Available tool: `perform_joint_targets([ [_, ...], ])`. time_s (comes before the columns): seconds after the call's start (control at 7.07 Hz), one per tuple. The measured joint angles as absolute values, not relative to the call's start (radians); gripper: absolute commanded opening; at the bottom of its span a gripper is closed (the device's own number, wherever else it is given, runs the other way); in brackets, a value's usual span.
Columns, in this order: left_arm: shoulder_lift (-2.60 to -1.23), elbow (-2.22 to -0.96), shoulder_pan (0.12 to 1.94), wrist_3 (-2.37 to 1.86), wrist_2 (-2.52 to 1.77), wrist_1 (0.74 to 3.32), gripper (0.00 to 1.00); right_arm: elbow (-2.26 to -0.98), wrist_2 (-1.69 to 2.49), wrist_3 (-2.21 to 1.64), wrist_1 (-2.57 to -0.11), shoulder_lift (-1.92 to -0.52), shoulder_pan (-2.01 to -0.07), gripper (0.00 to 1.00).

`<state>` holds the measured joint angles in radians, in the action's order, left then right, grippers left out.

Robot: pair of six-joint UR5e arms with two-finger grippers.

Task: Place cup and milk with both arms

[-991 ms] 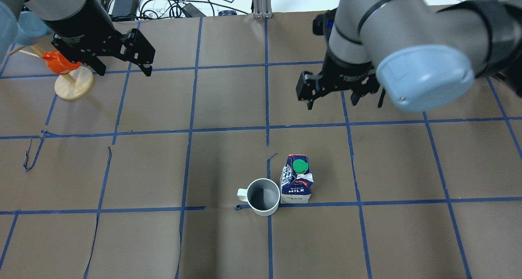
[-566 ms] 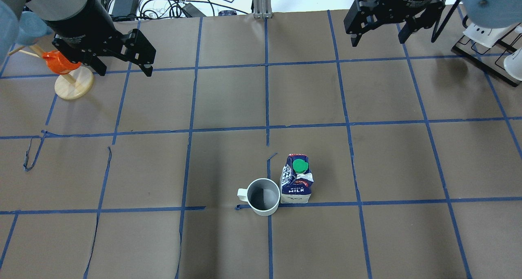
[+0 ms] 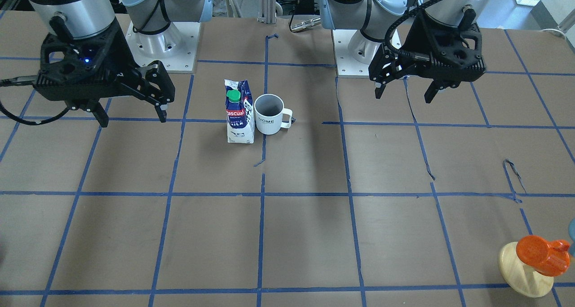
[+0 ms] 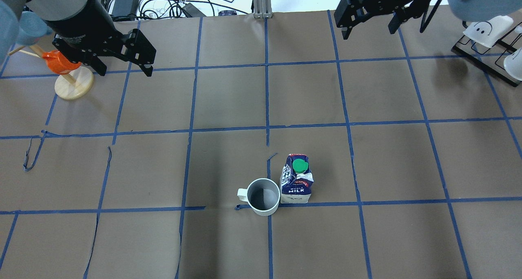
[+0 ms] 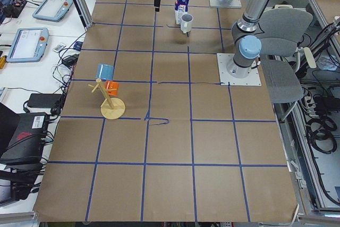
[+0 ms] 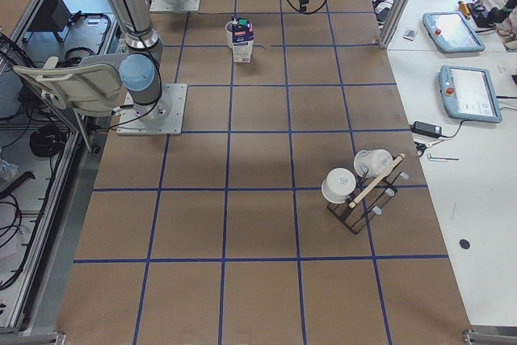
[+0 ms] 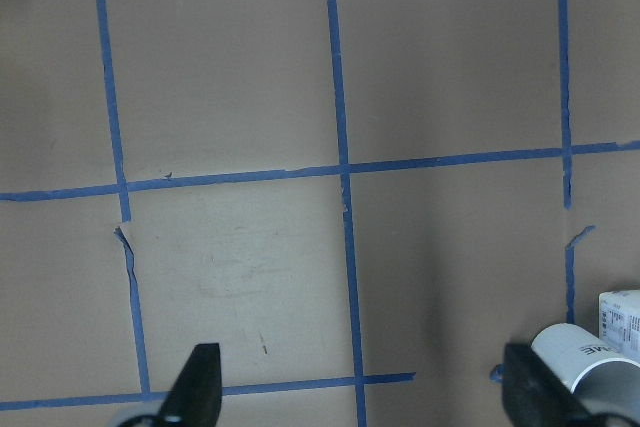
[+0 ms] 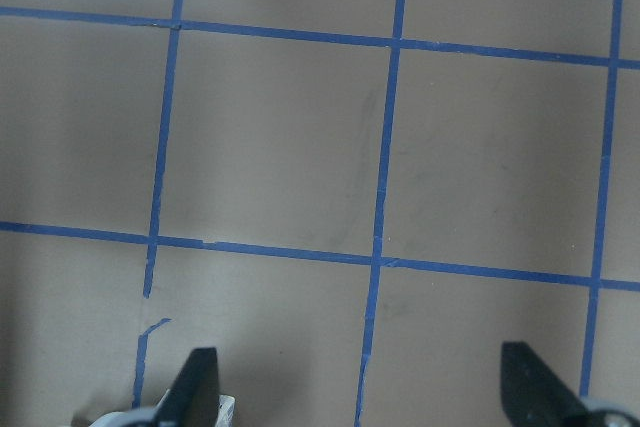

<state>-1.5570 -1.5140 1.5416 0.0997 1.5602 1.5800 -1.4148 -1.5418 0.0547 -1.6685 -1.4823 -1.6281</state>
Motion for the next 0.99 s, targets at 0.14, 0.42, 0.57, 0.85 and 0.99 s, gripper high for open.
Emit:
perform_joint_targets([
  [0.14,-1.557,-1.514,1.542,0.100,1.560,1.580,1.00,-1.426,-1.540,0.055,-1.656,-1.512,-1.634,1.00],
  [0.42,-1.557,-1.514,1.543,0.100,1.560,1.581,1.00,-1.435,-1.547,0.069,-1.639,-1.549,-1.634,1.00],
  [0.57,-1.557,-1.514,1.543,0.100,1.560,1.581,1.00,-1.437,-1.548,0.083,-1.636,-1.553,-1.634,1.00],
  [0.85,-1.557,-1.514,1.542,0.100,1.561,1.582,1.00,-1.453,-1.548,0.086,-1.636,-1.555,-1.630,1.00],
  [0.99,-1.555,-1.514,1.542,0.100,1.562,1.582,1.00,-1.469,-1.548,0.087,-1.635,-1.562,-1.628,1.00],
])
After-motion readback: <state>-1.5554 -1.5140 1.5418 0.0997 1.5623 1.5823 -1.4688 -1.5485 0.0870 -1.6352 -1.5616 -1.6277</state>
